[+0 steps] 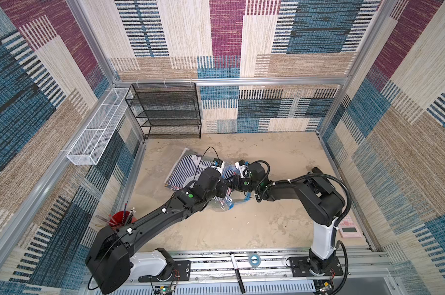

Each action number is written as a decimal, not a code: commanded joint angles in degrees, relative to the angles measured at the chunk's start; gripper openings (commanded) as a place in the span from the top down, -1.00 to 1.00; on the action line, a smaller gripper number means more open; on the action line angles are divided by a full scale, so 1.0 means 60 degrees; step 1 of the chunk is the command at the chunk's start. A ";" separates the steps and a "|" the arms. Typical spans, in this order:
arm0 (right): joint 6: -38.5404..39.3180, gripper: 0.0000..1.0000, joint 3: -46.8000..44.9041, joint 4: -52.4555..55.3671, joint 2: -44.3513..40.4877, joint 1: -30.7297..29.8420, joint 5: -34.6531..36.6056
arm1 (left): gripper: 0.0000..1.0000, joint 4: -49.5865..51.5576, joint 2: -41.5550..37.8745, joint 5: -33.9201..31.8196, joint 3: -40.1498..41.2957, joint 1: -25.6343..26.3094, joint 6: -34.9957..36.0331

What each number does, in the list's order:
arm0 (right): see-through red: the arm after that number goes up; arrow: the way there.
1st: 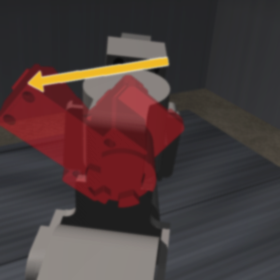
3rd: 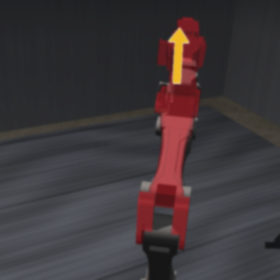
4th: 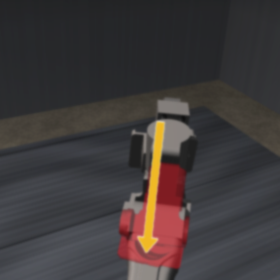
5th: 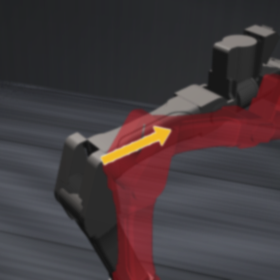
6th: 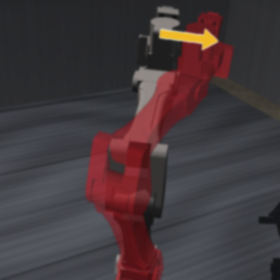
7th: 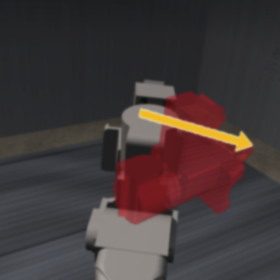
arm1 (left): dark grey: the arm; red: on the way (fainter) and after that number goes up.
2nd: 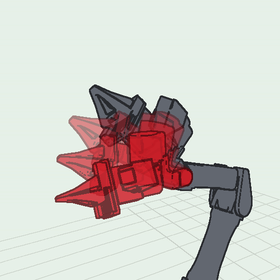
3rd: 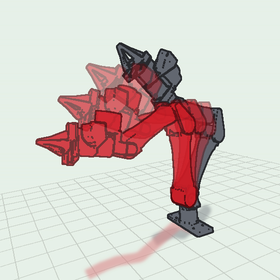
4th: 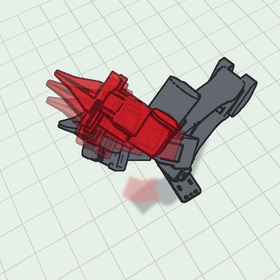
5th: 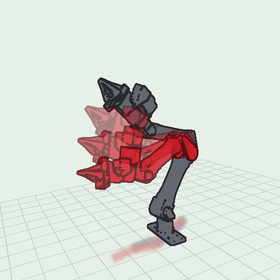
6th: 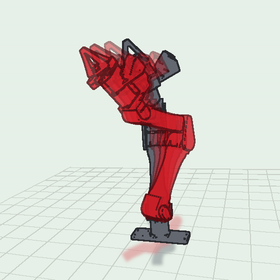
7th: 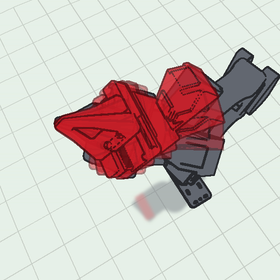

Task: Take the tank top out of the vacuum bag
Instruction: Take out the tank top from the vacuum bag.

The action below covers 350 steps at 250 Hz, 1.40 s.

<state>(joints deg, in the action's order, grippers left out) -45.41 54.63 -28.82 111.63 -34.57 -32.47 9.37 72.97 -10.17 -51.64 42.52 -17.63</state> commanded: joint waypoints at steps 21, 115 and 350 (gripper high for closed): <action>-0.0129 -0.13 -0.0153 0.0274 -0.0044 -0.0004 0.0076 | 1.00 -0.0615 -0.0106 0.0404 -0.0095 0.0000 0.0321; -0.0080 -0.14 0.0624 0.0453 0.0511 0.0051 -0.0294 | 1.00 -0.1673 -0.1146 0.1308 0.0660 0.0000 0.0537; 0.0640 1.00 0.1647 0.1427 0.0199 -0.0014 -0.0197 | 1.00 -0.1934 -0.0812 -0.0454 0.1135 -0.0015 -0.0402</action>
<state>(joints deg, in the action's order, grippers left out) -43.09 64.03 -19.33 114.48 -34.52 -33.34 -0.21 68.38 -9.10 -45.36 42.50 -18.35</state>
